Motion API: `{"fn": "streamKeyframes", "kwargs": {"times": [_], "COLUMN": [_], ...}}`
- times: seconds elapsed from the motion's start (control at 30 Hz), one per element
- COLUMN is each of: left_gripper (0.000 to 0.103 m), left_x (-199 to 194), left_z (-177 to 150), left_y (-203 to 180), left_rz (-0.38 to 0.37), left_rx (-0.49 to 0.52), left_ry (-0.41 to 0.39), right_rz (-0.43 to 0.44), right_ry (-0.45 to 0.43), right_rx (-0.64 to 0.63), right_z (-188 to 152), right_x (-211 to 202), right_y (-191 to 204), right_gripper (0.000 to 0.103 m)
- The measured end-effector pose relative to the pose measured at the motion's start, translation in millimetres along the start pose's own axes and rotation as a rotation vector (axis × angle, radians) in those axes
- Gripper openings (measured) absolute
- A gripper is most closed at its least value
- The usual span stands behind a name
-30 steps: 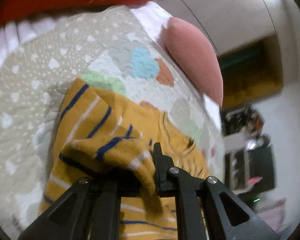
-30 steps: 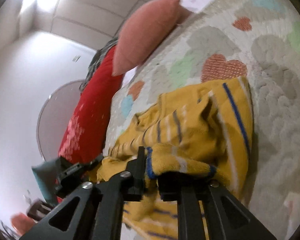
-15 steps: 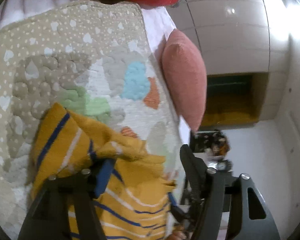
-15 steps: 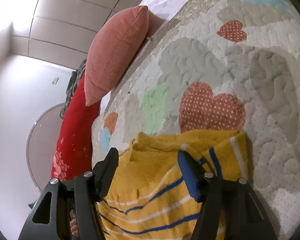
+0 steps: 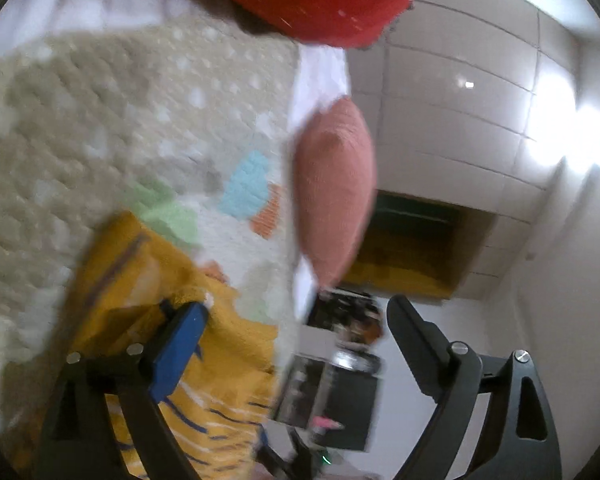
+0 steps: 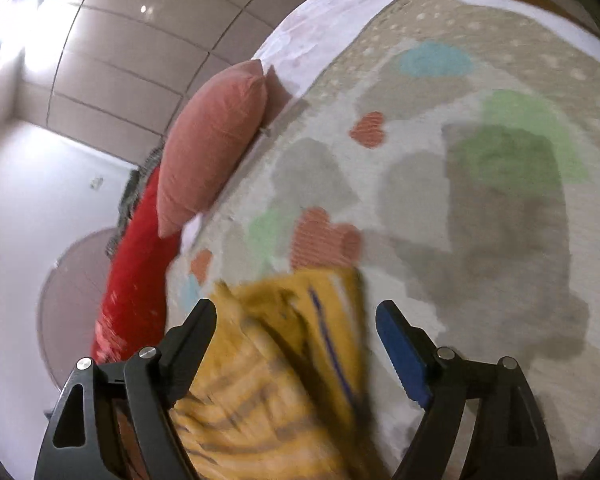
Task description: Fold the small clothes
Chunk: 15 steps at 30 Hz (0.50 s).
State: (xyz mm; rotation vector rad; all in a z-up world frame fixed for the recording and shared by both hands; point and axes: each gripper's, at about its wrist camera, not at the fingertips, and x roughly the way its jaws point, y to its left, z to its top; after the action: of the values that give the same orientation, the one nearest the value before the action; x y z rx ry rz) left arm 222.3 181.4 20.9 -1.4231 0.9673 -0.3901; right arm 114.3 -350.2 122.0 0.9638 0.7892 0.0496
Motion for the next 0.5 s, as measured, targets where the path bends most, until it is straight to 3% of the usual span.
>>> {"fn": "streamKeyframes", "kwargs": {"times": [0.1,0.13,0.2,0.33,0.5], "left_gripper": [0.091,0.091,0.091,0.091,0.091], "left_x": [0.9,3.5,3.9,-18.1,-47.5], "left_z": [-5.1,-7.5,-12.5,-33.0,-64.4], "left_y": [-9.8,-10.6,-11.7,-29.2,-28.0], "left_rz": [0.453,0.508,0.489,0.451,0.456], "left_rx": [0.164,0.207,0.256,0.408,0.574], "left_ry": [-0.104,-0.101,-0.065,-0.081,-0.050], "right_rz": [-0.032,-0.045,-0.061,-0.065,-0.007], "right_ry": [0.007,0.007,0.010,0.026,0.092], "right_rx": [-0.032,-0.043,-0.057,-0.070,-0.085], "right_z": [-18.9,-24.4,-36.2,-54.4,-85.0], "right_x": [-25.4,-34.0,-47.7,-60.7,-52.5], "right_y": [-13.9,-18.9,-27.4,-40.9,-45.2], "right_gripper": [0.086,0.086,0.086,0.087,0.087]}}
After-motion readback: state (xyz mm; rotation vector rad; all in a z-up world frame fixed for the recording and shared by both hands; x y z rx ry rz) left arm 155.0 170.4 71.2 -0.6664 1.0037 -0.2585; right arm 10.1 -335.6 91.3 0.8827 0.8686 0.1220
